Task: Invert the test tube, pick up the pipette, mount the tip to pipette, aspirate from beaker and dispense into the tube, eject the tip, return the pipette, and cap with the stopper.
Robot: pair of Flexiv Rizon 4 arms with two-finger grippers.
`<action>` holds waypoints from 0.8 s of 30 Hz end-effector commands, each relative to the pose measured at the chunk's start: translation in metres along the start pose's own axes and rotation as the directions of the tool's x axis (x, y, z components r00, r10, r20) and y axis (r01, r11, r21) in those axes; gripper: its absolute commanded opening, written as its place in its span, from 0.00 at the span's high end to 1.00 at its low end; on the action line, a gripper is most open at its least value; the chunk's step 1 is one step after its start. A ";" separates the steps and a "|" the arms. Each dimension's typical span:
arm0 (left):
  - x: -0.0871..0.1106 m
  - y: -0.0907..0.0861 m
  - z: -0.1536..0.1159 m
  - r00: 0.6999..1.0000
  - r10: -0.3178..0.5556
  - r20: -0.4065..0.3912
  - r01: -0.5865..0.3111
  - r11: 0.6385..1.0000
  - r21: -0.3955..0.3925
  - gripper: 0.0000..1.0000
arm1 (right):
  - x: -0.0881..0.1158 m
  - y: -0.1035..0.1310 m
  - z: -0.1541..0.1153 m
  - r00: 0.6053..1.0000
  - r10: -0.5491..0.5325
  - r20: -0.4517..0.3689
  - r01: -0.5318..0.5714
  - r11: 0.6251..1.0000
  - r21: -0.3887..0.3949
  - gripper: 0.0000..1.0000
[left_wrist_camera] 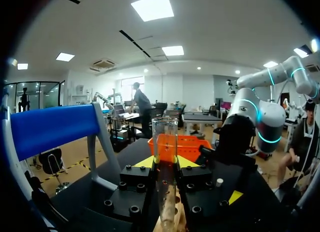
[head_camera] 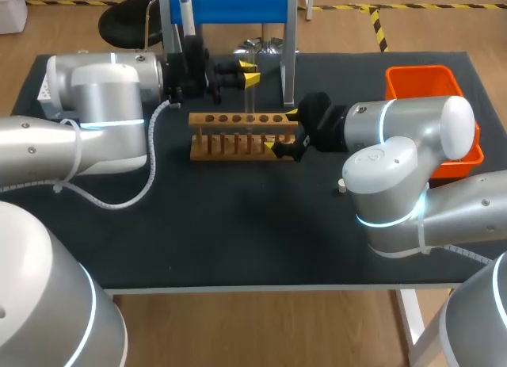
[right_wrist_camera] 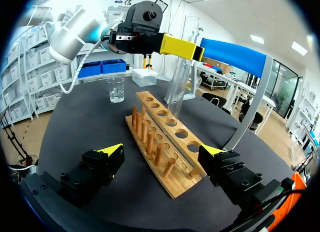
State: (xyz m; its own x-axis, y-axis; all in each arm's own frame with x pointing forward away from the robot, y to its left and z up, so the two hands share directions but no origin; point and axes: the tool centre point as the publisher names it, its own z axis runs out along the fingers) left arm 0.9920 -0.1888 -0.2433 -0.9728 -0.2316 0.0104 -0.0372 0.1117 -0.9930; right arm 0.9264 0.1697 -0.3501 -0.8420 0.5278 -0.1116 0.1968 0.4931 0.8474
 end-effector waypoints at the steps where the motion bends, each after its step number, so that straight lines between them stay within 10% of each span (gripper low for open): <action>1: -0.001 0.003 0.001 1.000 0.000 -0.001 0.000 1.000 0.000 1.00 | 0.000 0.002 -0.001 1.000 0.000 -0.002 0.000 1.000 0.007 0.00; 24: -0.003 0.013 0.002 1.000 -0.019 -0.008 0.019 1.000 0.013 1.00 | 0.000 0.002 -0.001 1.000 0.000 -0.002 0.000 1.000 0.007 0.00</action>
State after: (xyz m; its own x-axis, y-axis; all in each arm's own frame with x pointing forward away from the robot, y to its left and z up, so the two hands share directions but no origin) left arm 0.9934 -0.1884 -0.2539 -0.9729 -0.2292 0.0308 -0.0544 0.0975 -0.9937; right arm 0.9264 0.1697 -0.3501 -0.8420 0.5278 -0.1116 0.1968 0.4931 0.8474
